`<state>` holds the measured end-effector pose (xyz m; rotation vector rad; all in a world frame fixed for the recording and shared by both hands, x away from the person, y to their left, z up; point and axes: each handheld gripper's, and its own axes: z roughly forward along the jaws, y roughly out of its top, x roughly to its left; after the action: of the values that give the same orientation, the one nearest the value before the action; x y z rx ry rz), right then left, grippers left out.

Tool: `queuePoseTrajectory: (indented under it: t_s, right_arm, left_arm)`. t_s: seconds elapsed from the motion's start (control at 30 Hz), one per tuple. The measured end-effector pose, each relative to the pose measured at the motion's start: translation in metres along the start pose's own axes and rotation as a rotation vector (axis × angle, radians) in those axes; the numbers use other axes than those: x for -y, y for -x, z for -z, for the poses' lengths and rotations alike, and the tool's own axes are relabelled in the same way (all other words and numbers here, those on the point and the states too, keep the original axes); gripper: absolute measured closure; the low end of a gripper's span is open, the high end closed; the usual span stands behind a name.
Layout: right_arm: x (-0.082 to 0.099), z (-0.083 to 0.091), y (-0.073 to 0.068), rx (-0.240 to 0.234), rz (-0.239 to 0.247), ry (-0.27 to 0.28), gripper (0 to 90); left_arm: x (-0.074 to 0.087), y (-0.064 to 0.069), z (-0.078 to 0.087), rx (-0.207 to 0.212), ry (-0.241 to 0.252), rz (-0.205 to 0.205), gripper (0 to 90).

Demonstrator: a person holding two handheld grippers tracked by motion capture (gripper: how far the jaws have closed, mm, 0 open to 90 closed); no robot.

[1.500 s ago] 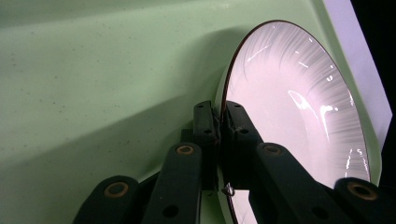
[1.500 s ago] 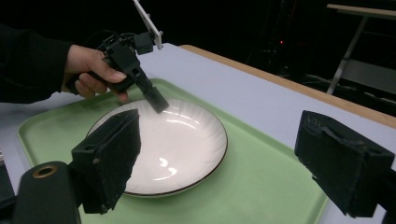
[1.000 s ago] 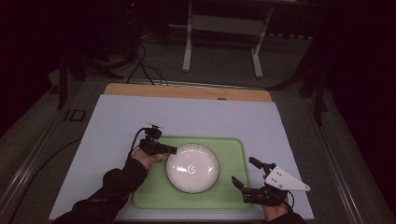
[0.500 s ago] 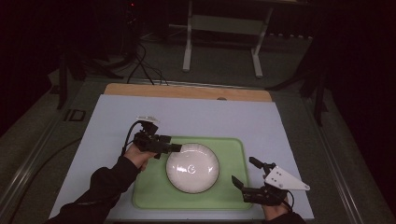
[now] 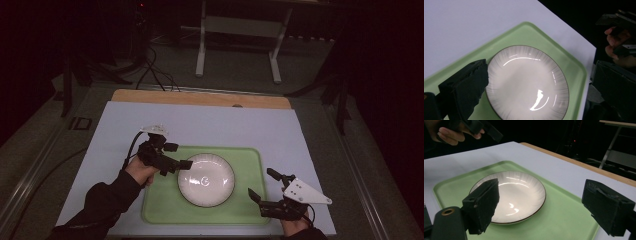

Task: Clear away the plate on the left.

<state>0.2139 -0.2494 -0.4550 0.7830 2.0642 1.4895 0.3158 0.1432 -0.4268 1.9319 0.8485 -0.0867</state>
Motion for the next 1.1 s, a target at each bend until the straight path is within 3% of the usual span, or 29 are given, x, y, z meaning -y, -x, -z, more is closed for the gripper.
queuePoseTrajectory:
  t_s: [0.1,0.3,0.63,0.87,1.1]
  right_arm:
    - [0.0,0.0,0.0,0.0,0.003,0.0,14.2]
    - [0.0,-0.001,-0.001,0.001,0.006,-0.006,14.2]
    - [0.0,-0.002,-0.001,0.0,0.01,-0.01,14.2]
    - [0.0,-0.003,-0.002,-0.002,0.009,-0.013,14.2]
    - [0.0,-0.004,-0.002,-0.003,0.01,-0.016,14.2]
  left_arm:
    - [0.004,0.003,0.009,-0.037,0.025,-0.028,0.0]
    - [0.01,0.007,0.025,-0.047,0.059,-0.044,0.0]
    - [0.023,0.015,0.041,-0.053,0.076,-0.091,0.0]
    - [0.037,0.014,0.054,-0.062,0.109,-0.093,0.0]
    - [0.052,0.013,0.057,-0.066,0.103,-0.112,0.0]
